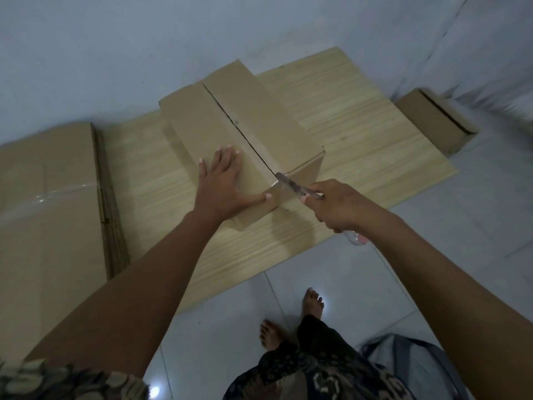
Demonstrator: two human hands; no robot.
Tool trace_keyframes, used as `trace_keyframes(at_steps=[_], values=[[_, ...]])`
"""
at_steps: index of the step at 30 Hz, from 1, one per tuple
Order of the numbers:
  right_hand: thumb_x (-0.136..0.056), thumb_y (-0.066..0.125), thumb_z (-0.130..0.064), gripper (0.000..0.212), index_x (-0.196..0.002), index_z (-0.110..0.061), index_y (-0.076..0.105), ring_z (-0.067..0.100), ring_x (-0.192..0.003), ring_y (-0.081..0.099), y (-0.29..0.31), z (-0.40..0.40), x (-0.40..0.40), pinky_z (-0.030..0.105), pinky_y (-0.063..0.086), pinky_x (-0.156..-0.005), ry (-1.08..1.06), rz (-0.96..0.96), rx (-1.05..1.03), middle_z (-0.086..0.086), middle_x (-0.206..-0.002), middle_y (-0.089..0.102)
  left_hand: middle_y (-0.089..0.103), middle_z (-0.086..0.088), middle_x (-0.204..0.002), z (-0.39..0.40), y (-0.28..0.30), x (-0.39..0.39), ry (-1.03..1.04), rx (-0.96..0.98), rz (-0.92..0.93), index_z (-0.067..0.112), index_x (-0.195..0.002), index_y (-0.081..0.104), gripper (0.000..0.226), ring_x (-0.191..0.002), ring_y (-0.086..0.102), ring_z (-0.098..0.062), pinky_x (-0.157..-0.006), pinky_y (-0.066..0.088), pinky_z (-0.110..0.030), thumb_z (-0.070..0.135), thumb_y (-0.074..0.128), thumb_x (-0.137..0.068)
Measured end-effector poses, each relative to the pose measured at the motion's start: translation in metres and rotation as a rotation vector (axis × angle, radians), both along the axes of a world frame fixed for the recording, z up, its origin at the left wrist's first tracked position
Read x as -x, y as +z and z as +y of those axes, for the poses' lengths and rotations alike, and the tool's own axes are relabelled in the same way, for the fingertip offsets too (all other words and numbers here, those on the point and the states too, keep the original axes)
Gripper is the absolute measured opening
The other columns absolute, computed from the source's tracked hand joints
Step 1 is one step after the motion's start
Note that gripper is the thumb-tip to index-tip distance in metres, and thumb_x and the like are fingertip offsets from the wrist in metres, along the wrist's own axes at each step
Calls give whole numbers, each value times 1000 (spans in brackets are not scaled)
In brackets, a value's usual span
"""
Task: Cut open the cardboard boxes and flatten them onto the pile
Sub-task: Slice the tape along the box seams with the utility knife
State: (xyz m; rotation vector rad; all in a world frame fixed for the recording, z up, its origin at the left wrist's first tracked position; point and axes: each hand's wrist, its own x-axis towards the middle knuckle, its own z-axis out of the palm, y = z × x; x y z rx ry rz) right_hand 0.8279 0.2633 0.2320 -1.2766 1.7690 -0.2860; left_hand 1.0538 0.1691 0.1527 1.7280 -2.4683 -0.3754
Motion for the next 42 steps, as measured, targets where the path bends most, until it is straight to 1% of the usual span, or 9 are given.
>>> trace_keyframes(at_steps=[3, 6, 9, 12, 18, 25, 30, 36, 42], values=[[-104, 49, -34, 23, -110, -19, 66, 17, -54, 52, -6, 0, -2, 23, 42, -45, -30, -12, -9, 6, -77, 59, 8, -9, -170, 5, -3, -3, -46, 19, 12, 10, -161, 18, 123, -157, 0, -25, -123, -4, -58, 91, 31, -70], [-105, 50, -32, 28, -121, -13, 64, 16, -48, 48, -10, 0, -2, 23, 39, -42, -66, -123, -27, 8, -72, 59, 9, -10, -170, 7, -6, -5, -111, 36, -5, 9, -160, 17, 112, -157, 2, -28, -123, -2, -60, 84, 25, -78], [-104, 52, -35, 35, -131, -15, 59, 12, -46, 48, -13, 5, 1, 21, 38, -39, -71, -148, -9, 7, -72, 60, 9, -12, -169, 9, -9, -8, -138, 60, -42, 7, -160, 15, 107, -156, 3, -30, -123, -1, -59, 81, 21, -83], [-104, 51, -35, 31, -127, -16, 60, 12, -46, 49, -14, 6, 2, 21, 39, -40, -51, -120, -3, 6, -72, 60, 16, -15, -168, 12, -13, -7, -156, 87, -33, 5, -159, 22, 100, -156, 9, -31, -123, 3, -60, 76, 21, -89], [-106, 49, -34, 25, -92, -16, 61, 12, -42, 43, -16, 3, 0, 22, 36, -41, -71, -271, -37, 8, -70, 55, 20, -15, -167, 12, -15, -7, -169, 105, -25, 3, -157, 25, 93, -155, 13, -31, -124, 5, -57, 70, 20, -93], [-104, 54, -33, 26, -114, -13, 66, 8, -43, 43, -26, 3, 1, 22, 38, -44, -164, -457, -126, 3, -71, 55, 22, -15, -166, 10, -16, -7, -172, 109, -44, 4, -157, 28, 92, -155, 15, -31, -124, 7, -58, 70, 18, -94], [-104, 54, -36, 31, -118, -11, 66, 9, -45, 43, -29, 8, 2, 24, 37, -45, -152, -485, -97, 3, -70, 54, 27, -16, -165, 9, -20, -6, -167, 138, -32, 4, -155, 33, 89, -154, 20, -32, -123, 10, -58, 68, 22, -95], [-105, 52, -32, 25, -112, -14, 69, 13, -44, 44, -29, 16, 9, 24, 36, -43, -192, -452, -23, 5, -69, 55, 28, -15, -164, 10, -21, -5, -160, 158, -11, 5, -155, 34, 88, -154, 20, -31, -123, 10, -57, 68, 24, -94], [-106, 50, -29, 31, -113, -4, 66, 14, -43, 43, -24, 24, 20, 25, 35, -43, -298, -409, 11, 7, -67, 53, 31, -15, -163, 8, -25, -1, -143, 200, -24, 7, -154, 37, 85, -152, 24, -32, -122, 14, -58, 67, 28, -94]])
